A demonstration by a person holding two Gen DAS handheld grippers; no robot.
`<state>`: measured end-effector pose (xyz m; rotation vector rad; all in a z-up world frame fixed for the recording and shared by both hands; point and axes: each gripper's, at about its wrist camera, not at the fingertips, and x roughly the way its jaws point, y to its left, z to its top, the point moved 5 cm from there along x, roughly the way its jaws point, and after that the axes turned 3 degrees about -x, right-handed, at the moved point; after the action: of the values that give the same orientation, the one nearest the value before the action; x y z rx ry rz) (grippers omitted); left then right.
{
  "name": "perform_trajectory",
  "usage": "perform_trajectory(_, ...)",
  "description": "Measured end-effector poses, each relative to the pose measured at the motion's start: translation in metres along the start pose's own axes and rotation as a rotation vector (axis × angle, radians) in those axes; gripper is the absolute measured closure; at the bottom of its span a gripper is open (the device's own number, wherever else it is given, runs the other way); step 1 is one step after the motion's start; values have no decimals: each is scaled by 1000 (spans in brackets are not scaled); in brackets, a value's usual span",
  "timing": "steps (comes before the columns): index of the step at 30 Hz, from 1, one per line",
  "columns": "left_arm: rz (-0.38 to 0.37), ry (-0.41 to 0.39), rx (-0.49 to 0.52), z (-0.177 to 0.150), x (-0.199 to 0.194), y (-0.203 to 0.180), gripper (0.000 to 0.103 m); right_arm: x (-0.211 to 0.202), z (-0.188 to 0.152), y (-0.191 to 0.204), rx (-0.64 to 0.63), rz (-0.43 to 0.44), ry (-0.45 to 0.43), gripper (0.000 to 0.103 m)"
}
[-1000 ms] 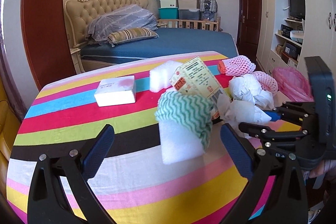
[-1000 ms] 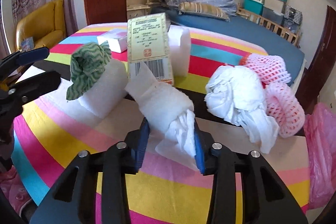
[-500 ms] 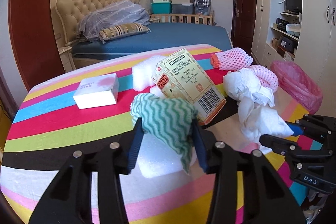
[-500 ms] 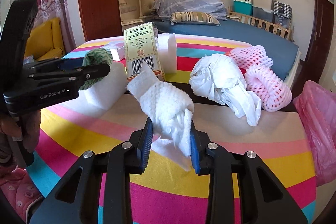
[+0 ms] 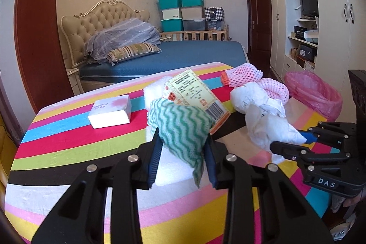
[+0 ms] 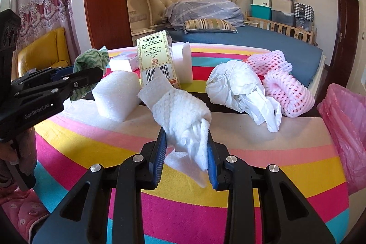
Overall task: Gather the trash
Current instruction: 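Lift the zigzag cloth and tissue off the table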
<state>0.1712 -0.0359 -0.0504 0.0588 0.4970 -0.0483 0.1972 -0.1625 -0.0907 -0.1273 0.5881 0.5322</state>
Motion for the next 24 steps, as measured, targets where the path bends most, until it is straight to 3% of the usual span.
perform_trajectory(17,-31,12,45,-15,0,-22,69,-2,-10,-16,80,11,-16,72)
perform_trajectory(24,-32,-42,40,-15,-11,-25,69,1,-10,-17,90,14,-28,72)
